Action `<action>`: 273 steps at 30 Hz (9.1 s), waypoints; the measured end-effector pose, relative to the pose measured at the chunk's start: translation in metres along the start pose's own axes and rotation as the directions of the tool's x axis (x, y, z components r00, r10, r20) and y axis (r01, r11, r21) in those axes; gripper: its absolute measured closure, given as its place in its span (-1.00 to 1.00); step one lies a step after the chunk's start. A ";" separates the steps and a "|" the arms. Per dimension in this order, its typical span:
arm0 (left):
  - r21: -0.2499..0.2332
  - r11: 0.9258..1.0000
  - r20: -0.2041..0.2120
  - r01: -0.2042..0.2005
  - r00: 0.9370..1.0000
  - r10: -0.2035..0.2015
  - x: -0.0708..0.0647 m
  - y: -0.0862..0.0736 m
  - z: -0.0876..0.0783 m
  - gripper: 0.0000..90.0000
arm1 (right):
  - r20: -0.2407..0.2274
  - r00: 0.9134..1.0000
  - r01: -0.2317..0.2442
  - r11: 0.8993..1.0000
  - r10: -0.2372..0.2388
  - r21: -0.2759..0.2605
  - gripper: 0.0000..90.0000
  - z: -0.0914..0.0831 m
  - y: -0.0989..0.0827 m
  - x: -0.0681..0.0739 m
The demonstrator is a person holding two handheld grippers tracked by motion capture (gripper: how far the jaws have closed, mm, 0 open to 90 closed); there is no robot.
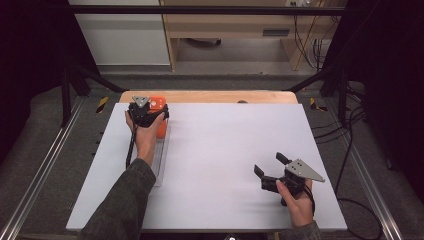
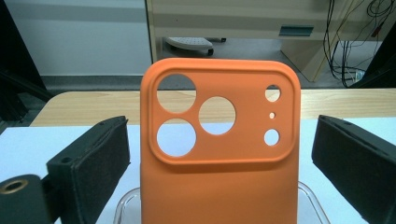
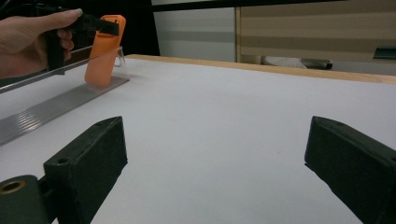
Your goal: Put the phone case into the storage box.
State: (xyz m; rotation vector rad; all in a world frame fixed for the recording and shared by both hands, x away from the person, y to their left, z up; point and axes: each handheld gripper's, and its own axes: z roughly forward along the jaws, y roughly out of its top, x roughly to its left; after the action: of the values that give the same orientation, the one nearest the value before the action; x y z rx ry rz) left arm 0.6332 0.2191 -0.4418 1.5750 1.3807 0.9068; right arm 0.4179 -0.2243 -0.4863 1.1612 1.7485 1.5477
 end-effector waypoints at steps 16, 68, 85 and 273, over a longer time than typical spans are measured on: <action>-0.026 1.000 0.006 -0.013 1.000 0.013 0.001 0.003 -0.004 -0.91 | 0.002 1.000 -0.001 1.000 0.001 0.000 -0.90 0.000 0.000 0.000; -0.121 0.988 0.063 -0.094 0.993 0.102 -0.012 0.017 -0.028 -0.94 | 0.007 1.000 0.002 1.000 -0.002 0.004 -0.92 0.000 0.000 0.001; -0.145 0.982 0.079 -0.121 0.988 0.133 -0.016 0.016 -0.034 -0.93 | 0.007 1.000 0.003 1.000 -0.003 0.005 -0.93 0.000 -0.001 0.001; -0.323 0.937 0.352 -0.130 0.903 0.246 0.029 -0.056 -0.215 -0.96 | 0.013 1.000 0.006 1.000 -0.006 0.010 -0.93 0.003 -0.004 0.006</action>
State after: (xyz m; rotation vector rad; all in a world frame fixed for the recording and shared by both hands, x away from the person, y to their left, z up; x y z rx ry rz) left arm 0.4192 0.2777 -0.4096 1.5704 0.7839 0.8139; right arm 0.4165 -0.2175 -0.4899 1.1675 1.7517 1.5262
